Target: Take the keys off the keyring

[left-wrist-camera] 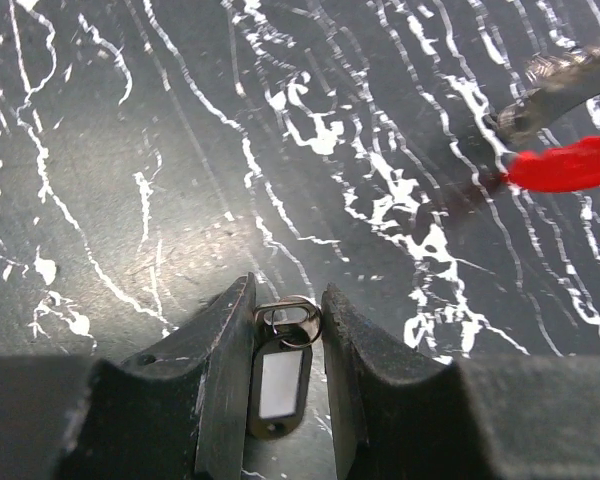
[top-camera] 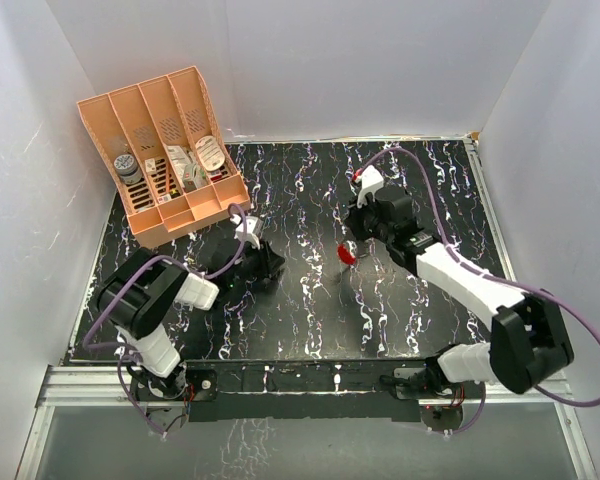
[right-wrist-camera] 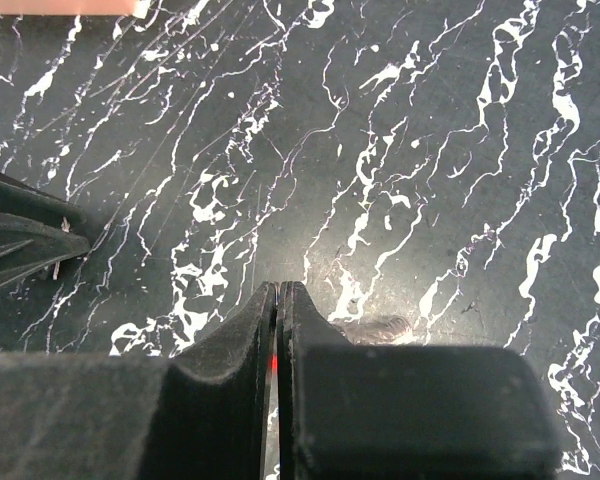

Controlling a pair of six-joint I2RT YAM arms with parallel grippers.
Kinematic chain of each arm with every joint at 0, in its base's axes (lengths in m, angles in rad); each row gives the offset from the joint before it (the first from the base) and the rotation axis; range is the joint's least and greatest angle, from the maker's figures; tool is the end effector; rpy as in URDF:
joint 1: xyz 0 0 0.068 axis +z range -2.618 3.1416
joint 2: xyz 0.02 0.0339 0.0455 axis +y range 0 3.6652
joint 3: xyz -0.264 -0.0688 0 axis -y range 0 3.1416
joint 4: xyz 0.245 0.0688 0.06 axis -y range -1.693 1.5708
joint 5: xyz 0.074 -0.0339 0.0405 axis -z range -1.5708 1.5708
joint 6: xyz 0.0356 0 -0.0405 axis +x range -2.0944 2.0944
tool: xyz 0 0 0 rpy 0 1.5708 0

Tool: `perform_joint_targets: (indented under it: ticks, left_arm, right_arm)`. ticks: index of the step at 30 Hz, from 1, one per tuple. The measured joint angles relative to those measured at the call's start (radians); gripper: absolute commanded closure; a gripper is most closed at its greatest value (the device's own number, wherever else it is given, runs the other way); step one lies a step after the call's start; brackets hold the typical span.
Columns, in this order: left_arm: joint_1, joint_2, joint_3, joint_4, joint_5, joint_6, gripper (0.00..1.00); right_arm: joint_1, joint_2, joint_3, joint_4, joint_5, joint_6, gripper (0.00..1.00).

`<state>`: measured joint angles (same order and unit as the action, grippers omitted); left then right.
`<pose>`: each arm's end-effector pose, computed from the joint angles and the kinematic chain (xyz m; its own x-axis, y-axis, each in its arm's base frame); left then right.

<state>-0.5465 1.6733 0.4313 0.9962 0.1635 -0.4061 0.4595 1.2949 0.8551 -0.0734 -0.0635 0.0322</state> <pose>0.2437 -0.1550 0.1371 -0.4468 -0.1844 -0.8754 0.5129 0.7490 -0.4195 0.2596 0.1310 0.2637 -0.4557 -0.1896 -0.8697 -0.4777 0.8765 0.0592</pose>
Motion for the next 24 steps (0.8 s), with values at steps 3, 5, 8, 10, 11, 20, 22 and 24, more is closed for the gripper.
perform_joint_targets:
  ticks: [3, 5, 8, 10, 11, 20, 22, 24]
  left_arm:
    - [0.014, 0.063, 0.015, 0.018, 0.000, -0.002, 1.00]
    - [0.022, 0.098, 0.043, 0.037, 0.001, 0.000, 1.00]
    - [0.032, 0.143, 0.090, 0.058, 0.000, 0.003, 1.00]
    - [0.039, 0.165, 0.117, 0.063, 0.001, 0.006, 0.96]
    - [0.043, 0.177, 0.130, 0.064, 0.002, 0.007, 0.93]
    - [0.090, 0.277, 0.251, 0.051, 0.053, 0.008, 0.67]
    - [0.095, 0.289, 0.265, 0.051, 0.070, 0.001, 0.52]
    - [0.100, 0.293, 0.271, 0.061, 0.092, -0.008, 0.42]
  right_arm:
    - [-0.019, 0.063, 0.008, 0.028, -0.016, 0.000, 1.00]
    - [-0.035, 0.112, 0.009, 0.034, -0.021, 0.000, 1.00]
    - [-0.055, 0.188, 0.021, 0.048, -0.023, 0.000, 1.00]
    - [-0.064, 0.233, 0.039, 0.058, -0.023, -0.002, 1.00]
    - [-0.069, 0.256, 0.051, 0.066, -0.024, -0.004, 1.00]
    - [-0.101, 0.430, 0.138, 0.161, -0.042, -0.010, 0.95]
    - [-0.108, 0.466, 0.150, 0.172, -0.051, -0.011, 0.88]
    - [-0.116, 0.502, 0.162, 0.179, -0.064, -0.011, 0.83]
